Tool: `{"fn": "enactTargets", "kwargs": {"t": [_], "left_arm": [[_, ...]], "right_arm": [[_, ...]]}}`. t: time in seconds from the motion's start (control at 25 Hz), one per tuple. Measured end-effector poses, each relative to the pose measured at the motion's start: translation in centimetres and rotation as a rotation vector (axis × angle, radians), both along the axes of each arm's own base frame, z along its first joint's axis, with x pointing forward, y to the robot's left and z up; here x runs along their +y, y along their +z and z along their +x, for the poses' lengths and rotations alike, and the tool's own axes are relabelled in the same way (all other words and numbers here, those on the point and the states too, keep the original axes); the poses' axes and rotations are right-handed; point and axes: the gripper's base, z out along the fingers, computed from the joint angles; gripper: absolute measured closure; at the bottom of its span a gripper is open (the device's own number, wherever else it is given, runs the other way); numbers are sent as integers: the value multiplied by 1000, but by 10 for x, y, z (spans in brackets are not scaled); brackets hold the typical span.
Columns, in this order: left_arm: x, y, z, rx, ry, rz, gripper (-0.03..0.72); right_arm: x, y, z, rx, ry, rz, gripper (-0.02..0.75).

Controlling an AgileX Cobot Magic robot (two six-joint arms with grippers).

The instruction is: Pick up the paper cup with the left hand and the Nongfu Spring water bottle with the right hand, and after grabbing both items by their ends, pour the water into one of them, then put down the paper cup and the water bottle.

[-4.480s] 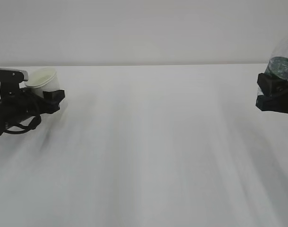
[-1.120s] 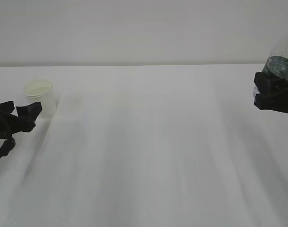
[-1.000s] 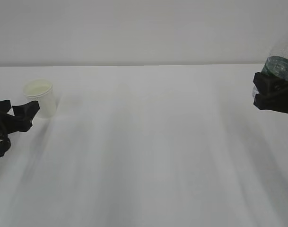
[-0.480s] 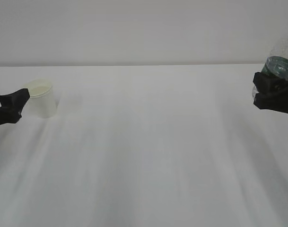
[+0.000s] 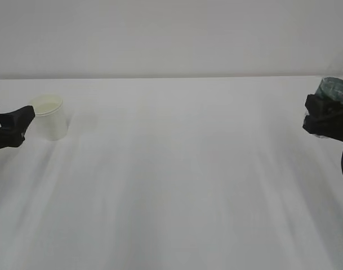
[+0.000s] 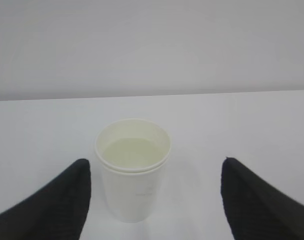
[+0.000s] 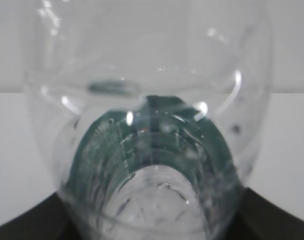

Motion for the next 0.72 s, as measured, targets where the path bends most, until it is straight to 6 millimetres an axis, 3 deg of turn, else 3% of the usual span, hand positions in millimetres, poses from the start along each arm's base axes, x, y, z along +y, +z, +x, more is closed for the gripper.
{"fn": "enactTargets", "kwargs": {"t": [0.72], "left_arm": [[0,0,0,1,-3,1,118]], "right_arm": [[1,-35,25,-16,-5,-10,318]]}}
